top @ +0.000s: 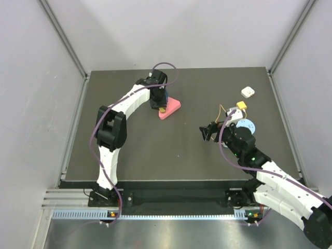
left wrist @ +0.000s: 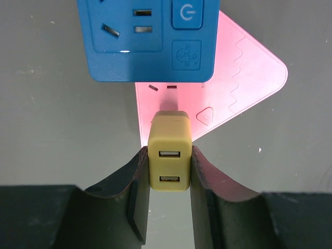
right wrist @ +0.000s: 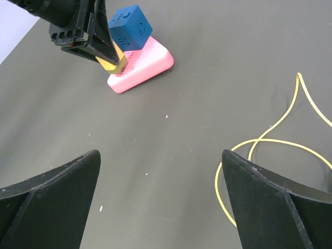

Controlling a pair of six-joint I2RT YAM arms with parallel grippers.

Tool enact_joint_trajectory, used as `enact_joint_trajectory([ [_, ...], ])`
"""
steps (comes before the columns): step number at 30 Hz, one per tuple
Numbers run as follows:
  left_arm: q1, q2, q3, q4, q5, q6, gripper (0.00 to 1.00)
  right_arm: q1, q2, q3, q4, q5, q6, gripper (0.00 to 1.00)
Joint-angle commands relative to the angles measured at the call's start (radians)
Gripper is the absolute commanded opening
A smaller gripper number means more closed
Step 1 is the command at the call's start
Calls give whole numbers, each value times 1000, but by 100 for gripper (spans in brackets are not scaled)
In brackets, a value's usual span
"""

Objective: Insert the plug

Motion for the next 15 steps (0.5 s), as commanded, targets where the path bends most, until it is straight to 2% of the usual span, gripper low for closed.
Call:
enact_joint_trajectory([
  [1, -2, 135, -24, -160, -102, 24, 0, -9, -7, 5, 26, 7, 5, 100],
  [9, -8, 163, 14, -202, -113, 17, 0, -9, -15, 5, 6, -8, 20, 100],
  [15, -14, 188, -19, -171, -96, -14, 0, -9, -44, 5, -26, -19, 13, 100],
])
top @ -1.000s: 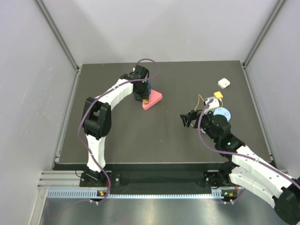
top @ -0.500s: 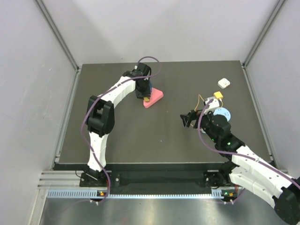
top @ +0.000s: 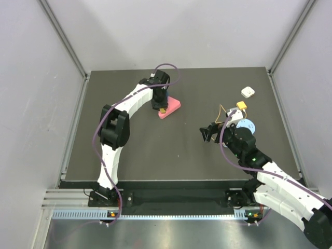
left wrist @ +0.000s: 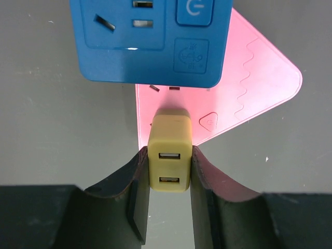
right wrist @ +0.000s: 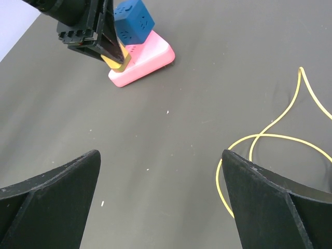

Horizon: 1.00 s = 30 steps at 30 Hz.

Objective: Insert the plug

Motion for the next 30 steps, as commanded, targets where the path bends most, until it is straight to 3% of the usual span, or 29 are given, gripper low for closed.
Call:
enact_joint_trajectory([
  [1, 0, 121, -107, -82, -46, -6, 0, -11, -38, 8, -5, -14, 1, 100],
  [5, -2, 112, -161, -44, -8, -15, 0, -9, -58, 8, -19, -11, -15, 100],
  [12, -2, 119, -110, -110, -60, -1, 0, -9, -63, 4, -20, -8, -2, 100],
  [17, 1, 73, -101, -127, -118, 6, 13, -11, -71, 28, -49, -17, 5, 100],
  [30, 81, -52, -245, -129, -227, 42, 16, -9, -147, 54, -141, -3, 33, 100],
])
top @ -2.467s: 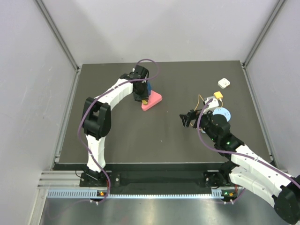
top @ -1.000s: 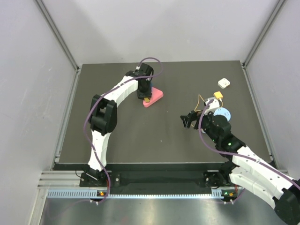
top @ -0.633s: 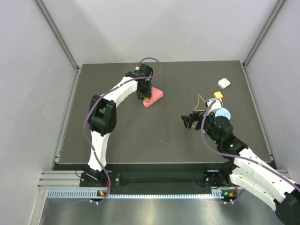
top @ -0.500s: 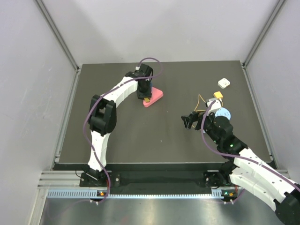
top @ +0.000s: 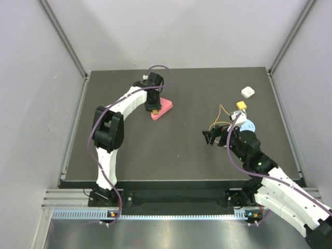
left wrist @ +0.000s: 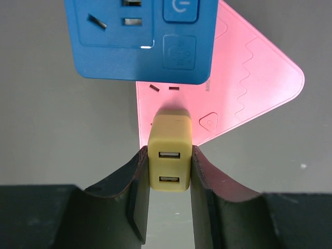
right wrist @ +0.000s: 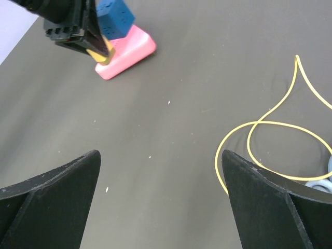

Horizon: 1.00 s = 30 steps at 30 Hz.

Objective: Insert the plug

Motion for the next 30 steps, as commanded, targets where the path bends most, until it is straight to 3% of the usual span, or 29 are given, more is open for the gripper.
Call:
enact_joint_trajectory([
  [1, 49, 31, -147, -172, -161, 55, 17, -9, -32, 55, -34, 8, 18, 100],
  [6, 125, -54, -279, -90, -120, 75, 23, -9, -46, 65, -80, 20, 23, 100],
  [13, 162, -116, -294, -90, -74, 117, 48, -9, 12, 111, -149, 28, 33, 100],
  [15, 148, -131, -287, -102, -44, 149, 78, -11, 43, 152, -208, 60, 41, 100],
  [20, 130, -232, -302, -96, -63, 155, 98, -12, 102, 226, -341, 187, 65, 100],
  [26, 118, -410, -326, -67, -110, 144, 98, -86, 207, 314, -417, 260, 113, 100],
  [30, 82, -522, -371, -21, -60, 195, 98, -219, 328, 358, -382, 267, 75, 100],
])
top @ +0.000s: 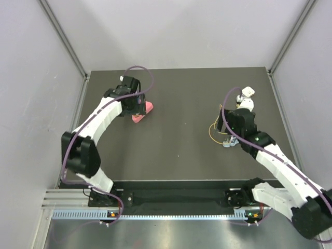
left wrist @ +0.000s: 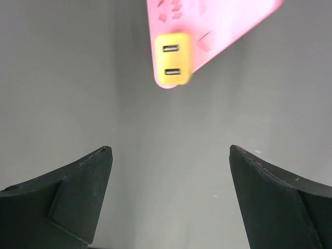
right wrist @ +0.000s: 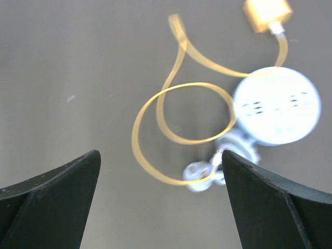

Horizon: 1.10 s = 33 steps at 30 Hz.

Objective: Insert the plug

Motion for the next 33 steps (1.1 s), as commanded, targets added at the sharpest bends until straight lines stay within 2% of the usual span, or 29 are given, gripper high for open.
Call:
enact_joint_trajectory([
  [1, -48, -142, -51, 53, 33, 55, 98, -125, 116, 60, 39, 28, -13, 100],
  [2, -59, -164, -66, 74, 32, 55, 98, -169, 152, 51, 57, 16, -16, 100],
  [3, -70, -186, -97, 86, 43, 65, 96, -270, 188, 49, 71, -4, -15, 100],
  [7, -119, -271, -166, 146, 182, 101, 91, -498, 366, 64, 146, -200, -29, 94],
  [8, -125, -279, -178, 156, 246, 114, 91, -523, 388, 89, 153, -214, -36, 94],
  [10, -130, -304, -206, 177, 271, 128, 89, -572, 458, 120, 163, -237, -72, 94],
  [13, -131, -327, -255, 246, 380, 131, 88, -618, 578, 199, 136, -309, -115, 94],
  [18, -131, -305, -273, 243, 402, 138, 86, -696, 681, 239, 128, -426, -164, 92],
  [22, -131, -316, -275, 251, 399, 135, 86, -701, 690, 230, 130, -502, -167, 86],
  [26, -131, -316, -276, 246, 385, 141, 86, -685, 646, 151, 162, -547, -141, 79],
  [32, -131, -312, -280, 248, 412, 147, 85, -571, 537, 42, 211, -590, -83, 65],
  [33, -131, -308, -278, 248, 425, 147, 85, -516, 523, 31, 214, -587, -51, 63],
])
